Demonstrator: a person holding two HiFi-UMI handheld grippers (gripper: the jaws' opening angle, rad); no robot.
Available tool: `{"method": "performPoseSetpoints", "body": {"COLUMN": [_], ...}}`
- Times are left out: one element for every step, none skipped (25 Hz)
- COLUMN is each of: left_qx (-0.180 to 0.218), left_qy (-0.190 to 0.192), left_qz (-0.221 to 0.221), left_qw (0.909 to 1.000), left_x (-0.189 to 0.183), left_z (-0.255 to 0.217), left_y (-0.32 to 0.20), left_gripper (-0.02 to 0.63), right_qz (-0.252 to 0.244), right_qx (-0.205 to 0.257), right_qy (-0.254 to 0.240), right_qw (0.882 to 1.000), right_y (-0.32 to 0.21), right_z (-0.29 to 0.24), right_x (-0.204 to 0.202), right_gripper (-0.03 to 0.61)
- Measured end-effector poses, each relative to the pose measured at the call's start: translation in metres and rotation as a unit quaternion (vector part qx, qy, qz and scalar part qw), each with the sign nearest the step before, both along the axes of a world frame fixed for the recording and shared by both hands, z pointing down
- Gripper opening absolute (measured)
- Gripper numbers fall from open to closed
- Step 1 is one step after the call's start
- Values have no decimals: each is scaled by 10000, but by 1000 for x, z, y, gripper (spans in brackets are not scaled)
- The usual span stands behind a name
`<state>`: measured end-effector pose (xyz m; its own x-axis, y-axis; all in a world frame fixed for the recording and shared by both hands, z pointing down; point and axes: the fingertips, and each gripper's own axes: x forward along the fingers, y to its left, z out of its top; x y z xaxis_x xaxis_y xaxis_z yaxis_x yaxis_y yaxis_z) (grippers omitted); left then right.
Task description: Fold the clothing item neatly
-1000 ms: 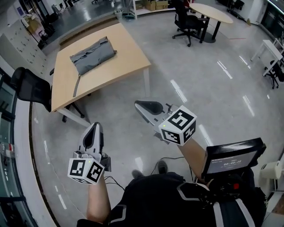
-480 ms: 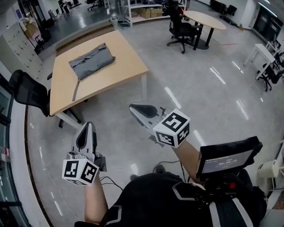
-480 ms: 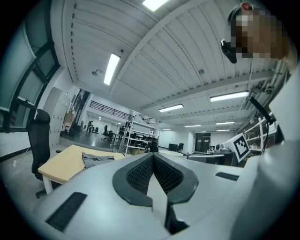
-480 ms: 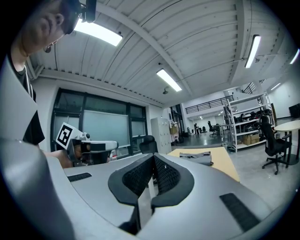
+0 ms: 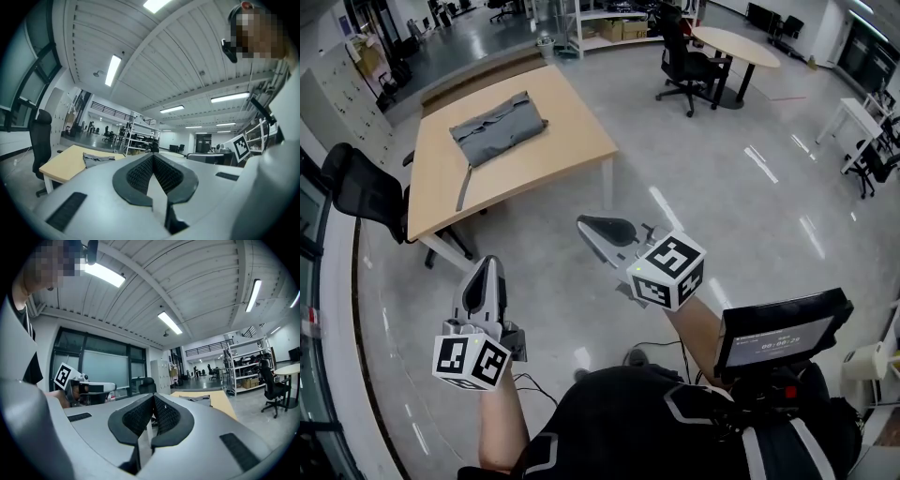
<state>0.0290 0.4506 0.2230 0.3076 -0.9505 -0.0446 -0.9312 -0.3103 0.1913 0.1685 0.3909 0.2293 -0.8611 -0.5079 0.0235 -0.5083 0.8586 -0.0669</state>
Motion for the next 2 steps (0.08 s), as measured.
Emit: {"method": "performPoseSetpoints", "body": {"left_qx": [9, 17], "left_qy": [0, 2], "left_qz": [22, 45], "left_qw": [10000, 10000], "left_x": [2, 4], "left_z": [-1, -1], "left_y": [0, -1], "left_gripper": [0, 0], "right_qz": [7, 13], "right_qx": [8, 17], "right_qy": [3, 6], "right_qw": [10000, 10000], "right_y": [0, 0], "right_z": [-1, -2], "right_x": [1, 2], "right_gripper": [9, 9]}}
